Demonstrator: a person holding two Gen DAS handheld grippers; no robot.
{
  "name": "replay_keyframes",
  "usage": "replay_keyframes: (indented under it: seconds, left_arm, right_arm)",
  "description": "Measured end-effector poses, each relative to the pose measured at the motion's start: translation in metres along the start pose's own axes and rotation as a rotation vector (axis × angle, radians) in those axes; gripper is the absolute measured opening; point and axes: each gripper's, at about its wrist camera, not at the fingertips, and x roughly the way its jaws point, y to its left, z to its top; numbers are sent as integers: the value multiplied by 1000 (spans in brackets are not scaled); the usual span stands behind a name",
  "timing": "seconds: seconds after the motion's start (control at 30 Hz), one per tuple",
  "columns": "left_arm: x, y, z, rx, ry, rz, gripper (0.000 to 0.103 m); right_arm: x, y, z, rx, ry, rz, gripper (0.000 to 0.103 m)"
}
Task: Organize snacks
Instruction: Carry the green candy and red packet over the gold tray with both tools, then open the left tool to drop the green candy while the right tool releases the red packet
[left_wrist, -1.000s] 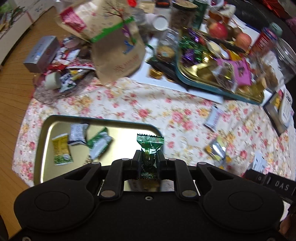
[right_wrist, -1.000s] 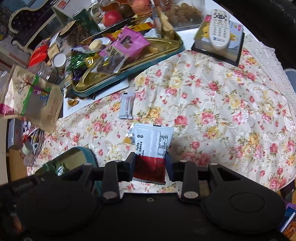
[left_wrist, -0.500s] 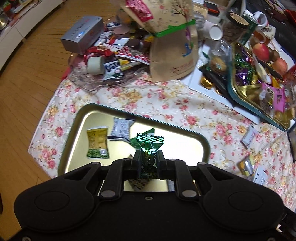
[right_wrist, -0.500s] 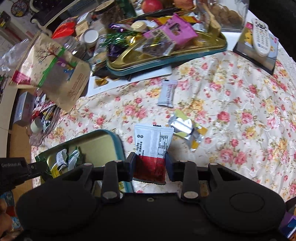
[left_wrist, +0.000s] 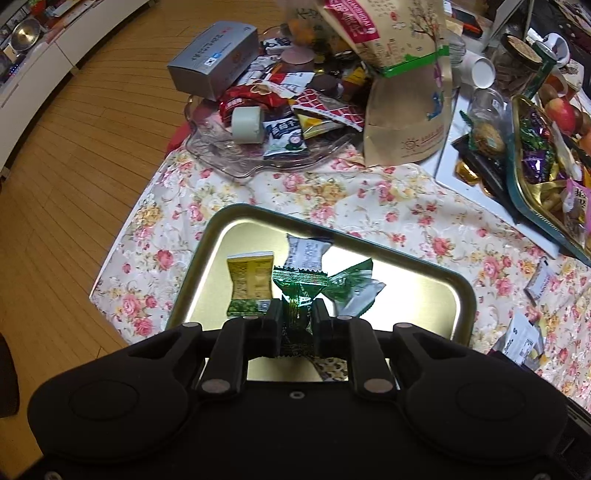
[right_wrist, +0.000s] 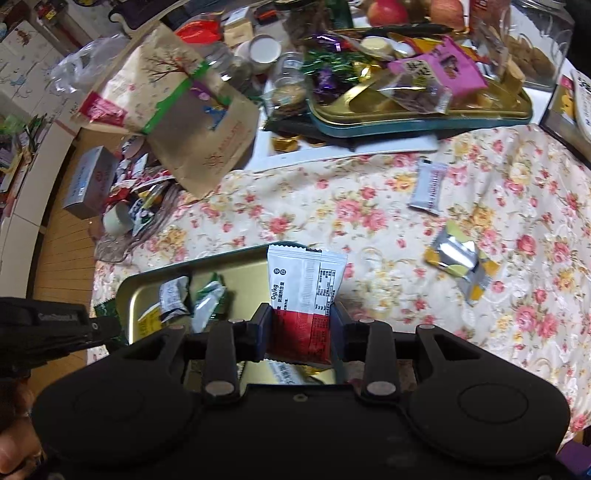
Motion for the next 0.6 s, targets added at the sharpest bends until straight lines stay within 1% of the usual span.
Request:
replay_keyframes:
  seconds: [0.07, 0.13, 0.23, 0.3, 0.37, 0.43, 0.5, 0.6]
  left_arm:
    - [1, 5, 0, 6, -3, 5, 25]
    - [-1, 6, 1, 24, -17, 5, 28]
    - [-6, 10, 1, 23, -35, -20, 30]
    - [-6, 11, 1, 22, -31, -25, 30]
    - [-3, 14, 2, 9, -19, -24, 33]
    - [-2, 18, 2, -10, -10, -25, 33]
    - [-1, 19, 2, -15, -6, -17, 33]
    - [-1, 15, 1, 4, -13, 12, 33]
  right_arm:
    - [3, 8, 0, -6, 1, 12, 36]
    - [6, 14, 0, -12, 3, 20, 36]
    - [11, 21, -1, -20, 6, 28, 36]
    - [14, 25, -3, -28, 8, 30, 36]
    - [14, 27, -3, -32, 6, 32, 36]
    - [14, 28, -4, -35, 3, 37, 36]
    - [12, 29, -4, -39, -6, 43, 36]
    - [9, 32, -4, -51, -22, 47, 36]
